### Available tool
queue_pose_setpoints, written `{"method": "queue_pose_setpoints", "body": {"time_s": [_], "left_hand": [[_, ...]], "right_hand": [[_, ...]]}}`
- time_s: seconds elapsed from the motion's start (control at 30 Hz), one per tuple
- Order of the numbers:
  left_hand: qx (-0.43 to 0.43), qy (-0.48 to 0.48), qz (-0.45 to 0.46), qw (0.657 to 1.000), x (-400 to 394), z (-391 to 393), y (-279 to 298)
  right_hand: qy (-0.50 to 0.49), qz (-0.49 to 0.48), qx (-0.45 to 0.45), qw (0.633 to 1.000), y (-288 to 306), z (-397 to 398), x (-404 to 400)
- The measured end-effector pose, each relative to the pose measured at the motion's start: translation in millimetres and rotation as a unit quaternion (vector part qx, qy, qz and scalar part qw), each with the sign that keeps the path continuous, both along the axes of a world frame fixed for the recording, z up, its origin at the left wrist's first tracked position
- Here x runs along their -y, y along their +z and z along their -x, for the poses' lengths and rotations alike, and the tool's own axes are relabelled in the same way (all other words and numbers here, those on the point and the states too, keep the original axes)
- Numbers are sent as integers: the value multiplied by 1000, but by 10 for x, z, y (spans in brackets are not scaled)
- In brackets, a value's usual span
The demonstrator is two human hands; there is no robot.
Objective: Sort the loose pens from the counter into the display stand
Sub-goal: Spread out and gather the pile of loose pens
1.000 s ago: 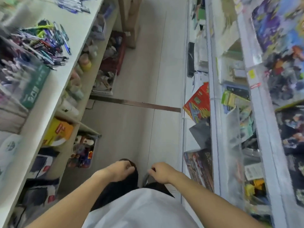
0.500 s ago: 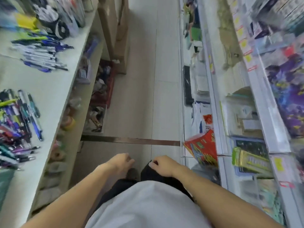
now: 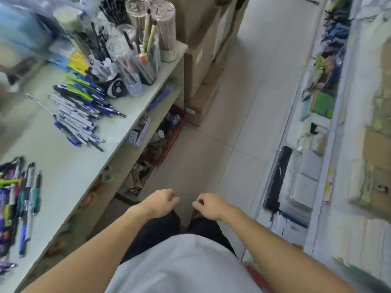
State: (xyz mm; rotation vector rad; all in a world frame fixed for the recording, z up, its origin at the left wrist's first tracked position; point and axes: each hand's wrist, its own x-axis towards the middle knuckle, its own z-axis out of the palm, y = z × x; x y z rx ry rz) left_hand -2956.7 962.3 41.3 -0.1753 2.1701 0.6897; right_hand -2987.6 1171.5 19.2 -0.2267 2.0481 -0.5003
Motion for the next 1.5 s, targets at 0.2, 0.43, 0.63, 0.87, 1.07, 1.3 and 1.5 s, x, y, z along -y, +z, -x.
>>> {"method": "queue_pose_setpoints", "body": {"time_s": [0.2,0.43,0.63,0.87,1.07,1.3,1.5], "left_hand": [[-67,145,-20,987,334,913,56],[-181,381,17,907,1076,1376,162],[-249,596,118,754,1527,1175,270],[-251,696,174,650,1862,876,266],[-238,696,245,631,2407,595,237],[-228,620,60,748,2826,634,231],[-199,578,12,791,3019,1009,146]], "right_hand": [[81,26,-41,996,128,1374,498],[132,135,-69,980,456,2263,1652],[199,261,-144,934,436,2401,2606],[265,341,-206,878,508,2405,3401],[202,322,-208,901,539,2438,4112],[207,94,-316,921,437,2580,4747],[158,-6,-247,956,371,2792,4839]]}}
